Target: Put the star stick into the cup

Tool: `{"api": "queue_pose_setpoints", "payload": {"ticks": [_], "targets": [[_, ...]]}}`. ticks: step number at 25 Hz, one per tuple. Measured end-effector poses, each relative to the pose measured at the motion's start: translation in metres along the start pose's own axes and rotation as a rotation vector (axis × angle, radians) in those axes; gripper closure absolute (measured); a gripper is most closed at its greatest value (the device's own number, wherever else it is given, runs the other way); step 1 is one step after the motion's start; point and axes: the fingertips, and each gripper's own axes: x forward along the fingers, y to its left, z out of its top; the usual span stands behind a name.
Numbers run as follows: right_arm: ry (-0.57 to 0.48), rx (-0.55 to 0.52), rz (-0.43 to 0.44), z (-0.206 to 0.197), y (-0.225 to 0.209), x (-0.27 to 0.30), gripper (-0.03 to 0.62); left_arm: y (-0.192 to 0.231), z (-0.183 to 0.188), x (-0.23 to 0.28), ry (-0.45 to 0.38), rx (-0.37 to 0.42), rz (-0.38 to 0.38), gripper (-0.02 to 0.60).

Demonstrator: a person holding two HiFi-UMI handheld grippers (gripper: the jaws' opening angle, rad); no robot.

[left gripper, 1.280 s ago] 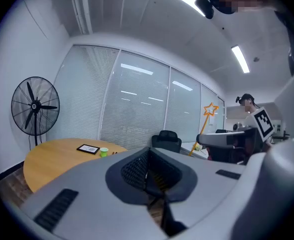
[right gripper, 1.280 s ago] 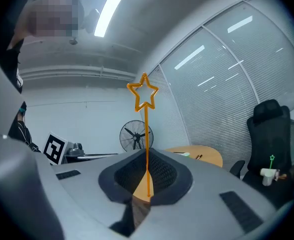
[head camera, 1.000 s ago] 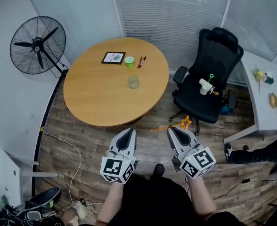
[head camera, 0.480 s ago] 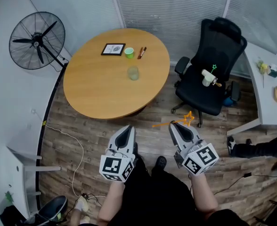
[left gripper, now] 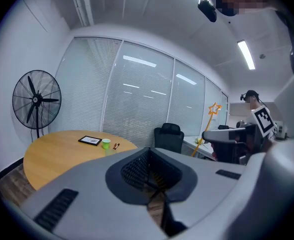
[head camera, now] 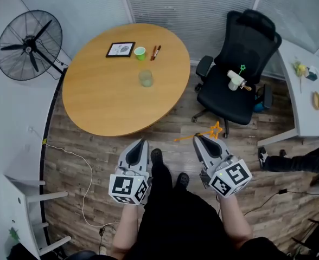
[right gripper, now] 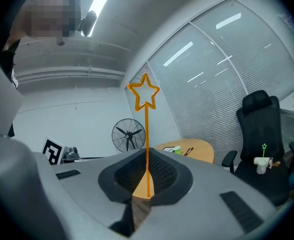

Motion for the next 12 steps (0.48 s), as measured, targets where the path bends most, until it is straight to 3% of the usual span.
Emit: {"api": "queue_pose_setpoints", "payload": {"ticks": [12], "targets": [[0.03, 0.001, -0.049, 0.018, -0.036, 0.087, 0.569, 0.066, 0.015, 0.076, 0.049, 0.032, -0.077, 0.583]]}}
